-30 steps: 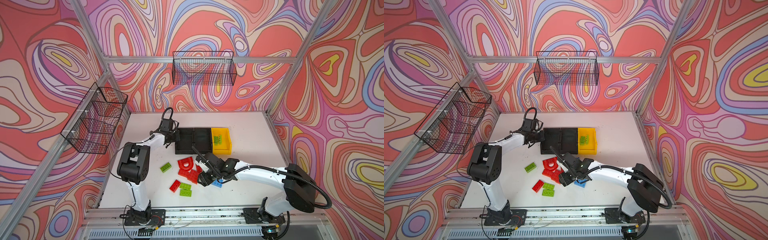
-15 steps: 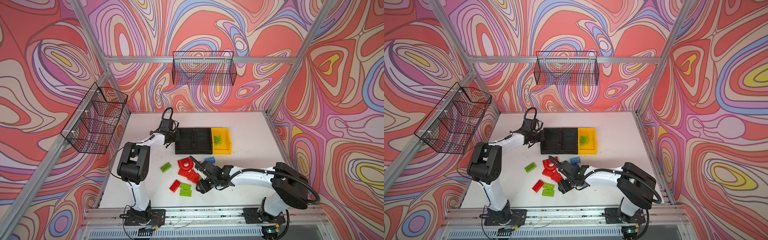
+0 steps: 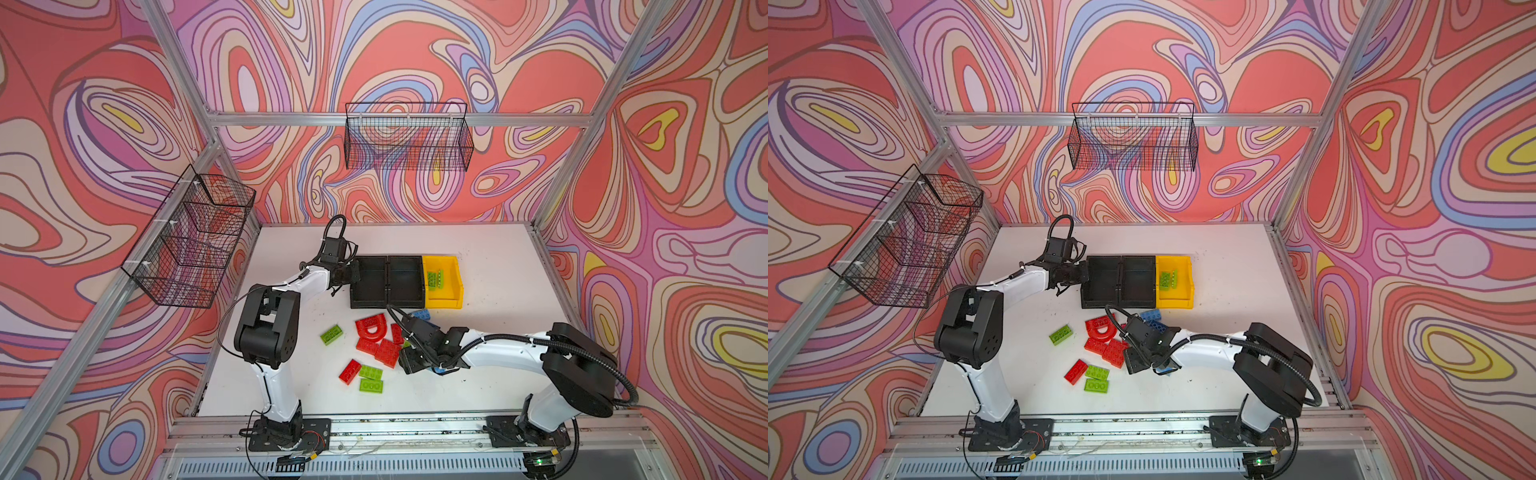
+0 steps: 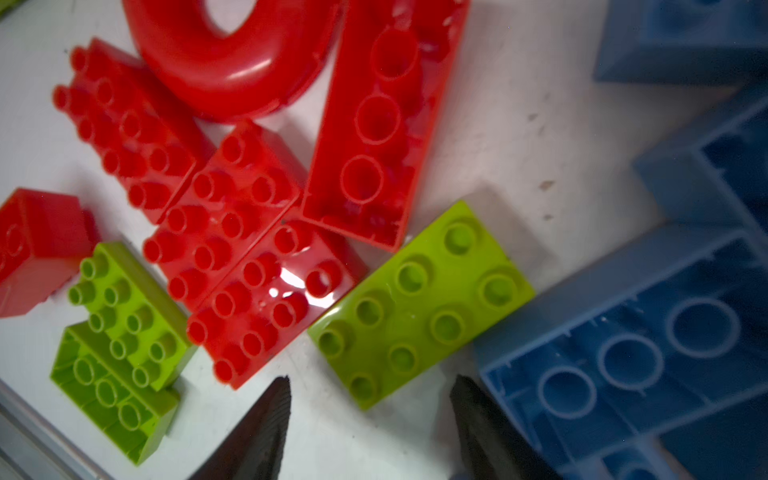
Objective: Sort the legos into containers by color
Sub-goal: 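Move the right gripper back down toward the lime-green bricks near the red ones, then close the right gripper on a lime-green brick and lift it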
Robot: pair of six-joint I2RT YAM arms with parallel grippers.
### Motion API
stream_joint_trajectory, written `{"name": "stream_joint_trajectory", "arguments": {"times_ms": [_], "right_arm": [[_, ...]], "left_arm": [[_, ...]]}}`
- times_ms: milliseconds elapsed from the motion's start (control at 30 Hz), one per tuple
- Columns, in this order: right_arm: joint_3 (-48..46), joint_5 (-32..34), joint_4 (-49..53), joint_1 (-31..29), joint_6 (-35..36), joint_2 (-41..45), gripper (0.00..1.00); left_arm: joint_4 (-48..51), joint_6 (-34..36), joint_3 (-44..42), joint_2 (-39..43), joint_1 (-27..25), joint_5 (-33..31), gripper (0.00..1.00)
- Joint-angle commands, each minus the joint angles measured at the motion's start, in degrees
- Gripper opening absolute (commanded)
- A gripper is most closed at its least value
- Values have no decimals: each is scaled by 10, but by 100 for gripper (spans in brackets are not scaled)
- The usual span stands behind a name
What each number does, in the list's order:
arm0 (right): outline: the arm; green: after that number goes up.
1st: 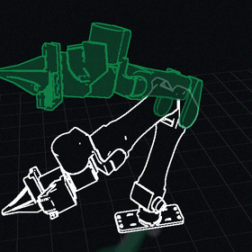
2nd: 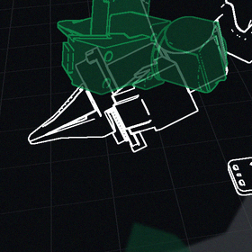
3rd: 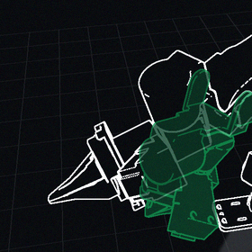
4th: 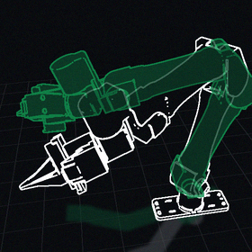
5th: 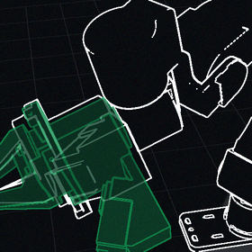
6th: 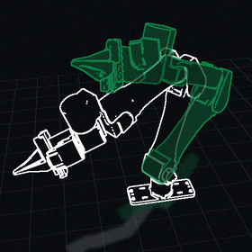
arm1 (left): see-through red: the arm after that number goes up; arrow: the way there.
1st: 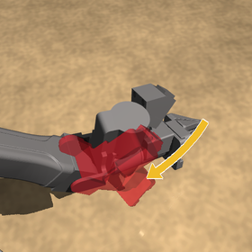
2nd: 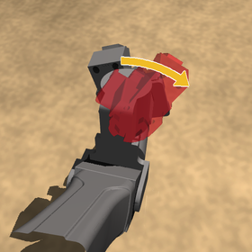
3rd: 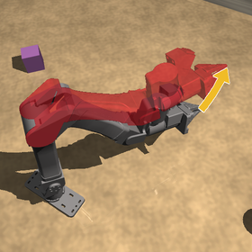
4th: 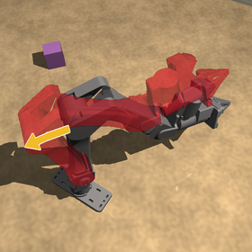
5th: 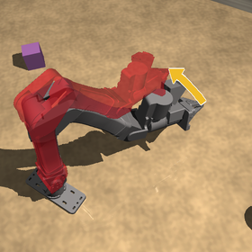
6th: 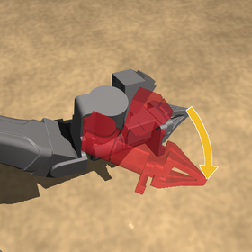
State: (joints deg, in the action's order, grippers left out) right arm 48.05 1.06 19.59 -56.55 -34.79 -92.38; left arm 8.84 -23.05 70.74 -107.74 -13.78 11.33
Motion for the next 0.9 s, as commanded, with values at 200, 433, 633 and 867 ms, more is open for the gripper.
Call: {"name": "stream_joint_trajectory", "arguments": {"times_ms": [200,433,633,867], "right_arm": [[45,31,-4,6,-44,-38,68],[52,55,29,6,-48,-53,67],[58,78,62,6,-58,-58,60],[73,92,69,7,-58,-60,44]], "left_arm": [[21,-1,7,2,0,1,4],[21,0,7,-1,0,-1,4],[21,0,8,-4,0,0,4],[20,-1,8,-4,0,2,4]]}}
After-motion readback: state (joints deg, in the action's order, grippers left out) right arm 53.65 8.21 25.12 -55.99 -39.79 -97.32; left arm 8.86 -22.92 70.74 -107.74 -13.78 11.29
